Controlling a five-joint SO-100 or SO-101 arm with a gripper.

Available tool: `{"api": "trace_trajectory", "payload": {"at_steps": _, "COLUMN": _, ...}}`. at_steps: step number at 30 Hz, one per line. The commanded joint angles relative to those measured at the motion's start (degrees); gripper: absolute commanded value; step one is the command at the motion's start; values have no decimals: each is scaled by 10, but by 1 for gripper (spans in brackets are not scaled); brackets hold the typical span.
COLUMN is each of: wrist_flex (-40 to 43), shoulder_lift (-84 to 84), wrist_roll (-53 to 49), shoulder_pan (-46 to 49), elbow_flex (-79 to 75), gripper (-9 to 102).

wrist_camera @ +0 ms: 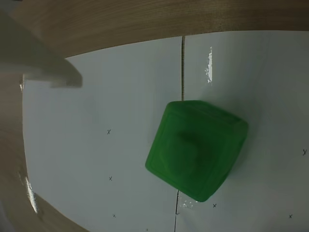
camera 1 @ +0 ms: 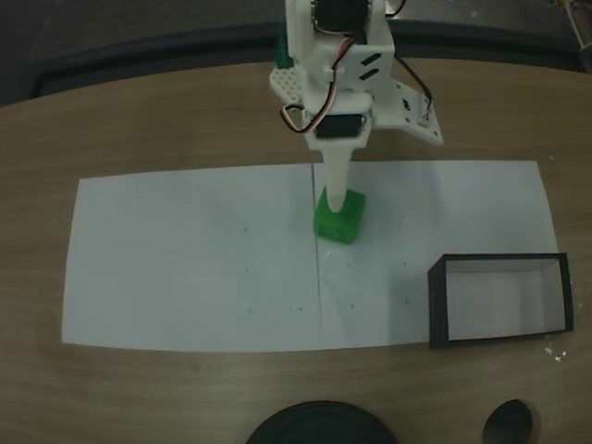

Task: Grab a green square and put it in the box.

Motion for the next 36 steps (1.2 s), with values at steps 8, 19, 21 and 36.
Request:
{"api": "trace_trajectory", "payload": {"at_steps": 8, "wrist_flex": -33, "shoulder_lift": -88, "wrist_roll": 38, "shoulder_pan": -31, "elbow_flex": -19, "gripper": 35}}
{"api": "trace_trajectory", "payload": {"at_steps": 19, "wrist_flex": -134, "shoulder_lift": -104, "wrist_roll": 38, "shoulder_pan": -31, "elbow_flex": 84, "gripper": 35}}
{"api": "trace_trajectory", "payload": {"at_steps": 21, "wrist_flex": -149, "shoulder_lift": -104, "wrist_roll": 38, "shoulder_pan": -31, "elbow_flex": 104, "gripper": 35}}
{"api": "trace_trajectory", "payload": {"at_steps": 36, "wrist_flex": -201, "shoulder_lift": -105, "wrist_roll": 48, "shoulder_pan": -31, "elbow_flex": 147, "gripper": 35}}
